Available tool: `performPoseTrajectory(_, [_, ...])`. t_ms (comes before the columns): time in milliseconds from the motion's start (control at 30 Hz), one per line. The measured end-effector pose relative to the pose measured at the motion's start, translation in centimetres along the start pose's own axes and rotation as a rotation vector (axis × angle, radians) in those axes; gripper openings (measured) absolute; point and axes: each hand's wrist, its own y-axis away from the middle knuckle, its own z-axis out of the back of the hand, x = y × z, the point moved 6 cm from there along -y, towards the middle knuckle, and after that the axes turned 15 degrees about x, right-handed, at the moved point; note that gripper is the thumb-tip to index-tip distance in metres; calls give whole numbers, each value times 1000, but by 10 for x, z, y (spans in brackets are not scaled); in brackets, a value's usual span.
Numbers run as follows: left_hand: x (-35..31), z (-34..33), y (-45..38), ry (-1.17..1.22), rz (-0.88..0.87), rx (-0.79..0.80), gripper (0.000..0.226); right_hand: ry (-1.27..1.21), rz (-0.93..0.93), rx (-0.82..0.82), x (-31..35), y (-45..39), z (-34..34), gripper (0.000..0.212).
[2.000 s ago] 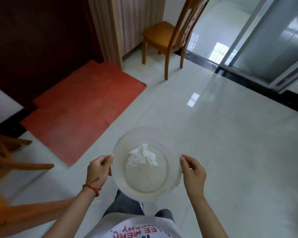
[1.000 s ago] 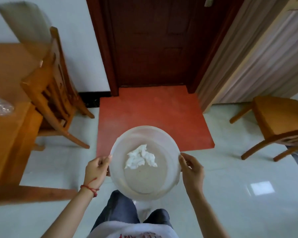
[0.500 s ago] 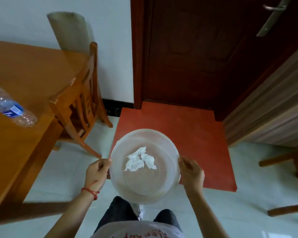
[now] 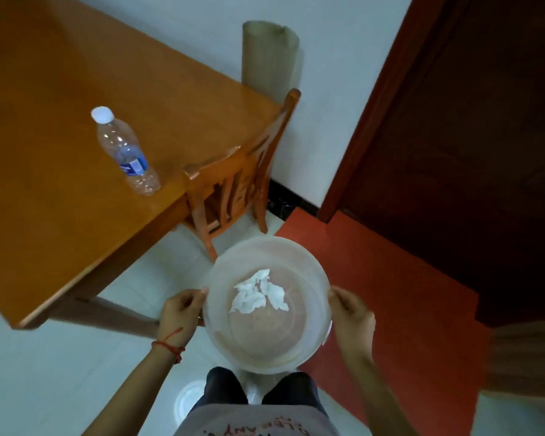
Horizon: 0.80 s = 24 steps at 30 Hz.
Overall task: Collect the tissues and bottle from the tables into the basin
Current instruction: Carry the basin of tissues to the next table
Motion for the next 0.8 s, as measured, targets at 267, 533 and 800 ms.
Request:
performPoseTrajectory(267, [13,19,27,72,108,-298,22,17,96,300,39,-60,-38,19])
performPoseTrajectory(533, [36,45,56,188,203,-528,34,36,171,502,61,-84,-101,16])
performPoseTrajectory(800, [51,95,46,238,242,-612,27,67,210,607,84,-99,-173,13])
